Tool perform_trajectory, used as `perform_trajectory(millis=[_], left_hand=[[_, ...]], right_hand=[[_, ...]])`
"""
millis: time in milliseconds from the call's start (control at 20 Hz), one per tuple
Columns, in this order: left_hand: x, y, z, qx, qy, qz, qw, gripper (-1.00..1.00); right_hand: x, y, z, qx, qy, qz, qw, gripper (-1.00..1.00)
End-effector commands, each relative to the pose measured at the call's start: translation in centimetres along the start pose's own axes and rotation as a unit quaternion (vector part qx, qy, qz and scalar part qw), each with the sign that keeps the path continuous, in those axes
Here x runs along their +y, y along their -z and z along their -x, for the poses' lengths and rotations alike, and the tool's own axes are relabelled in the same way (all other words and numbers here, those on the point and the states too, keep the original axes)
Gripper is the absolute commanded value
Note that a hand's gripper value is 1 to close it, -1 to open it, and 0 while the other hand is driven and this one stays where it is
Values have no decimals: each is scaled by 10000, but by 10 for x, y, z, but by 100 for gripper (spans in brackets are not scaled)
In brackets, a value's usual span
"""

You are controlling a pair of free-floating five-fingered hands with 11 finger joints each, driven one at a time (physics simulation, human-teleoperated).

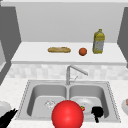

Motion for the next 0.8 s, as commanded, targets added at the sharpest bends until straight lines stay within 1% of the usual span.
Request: perform_trajectory(millis=[0,150,250,400,550,600,650,700,750], left_hand=[[-3,14,25,19,-32,158,9999,-100],[-6,26,46,29,-55,165,9998,-100],[-7,32,60,34,-52,134,9999,-100],[-9,41,80,88,11,65,9999,-100],[-12,49,100,98,9,88,9999,-100],[-16,48,106,122,-73,209,9997,-100],[-18,48,110,151,-139,277,9994,-100],[-17,46,109,231,-249,374,9987,-100],[-18,47,110,258,-317,442,9982,-100]], right_hand=[[0,0,0,0,0,0,10000,0],[0,0,0,0,0,0,10000,0],[0,0,0,0,0,0,10000,0],[0,0,0,0,0,0,10000,0],[0,0,0,0,0,0,10000,0],[0,0,0,0,0,0,10000,0],[0,0,0,0,0,0,10000,0],[0,0,0,0,0,0,10000,0],[0,0,0,0,0,0,10000,0]])
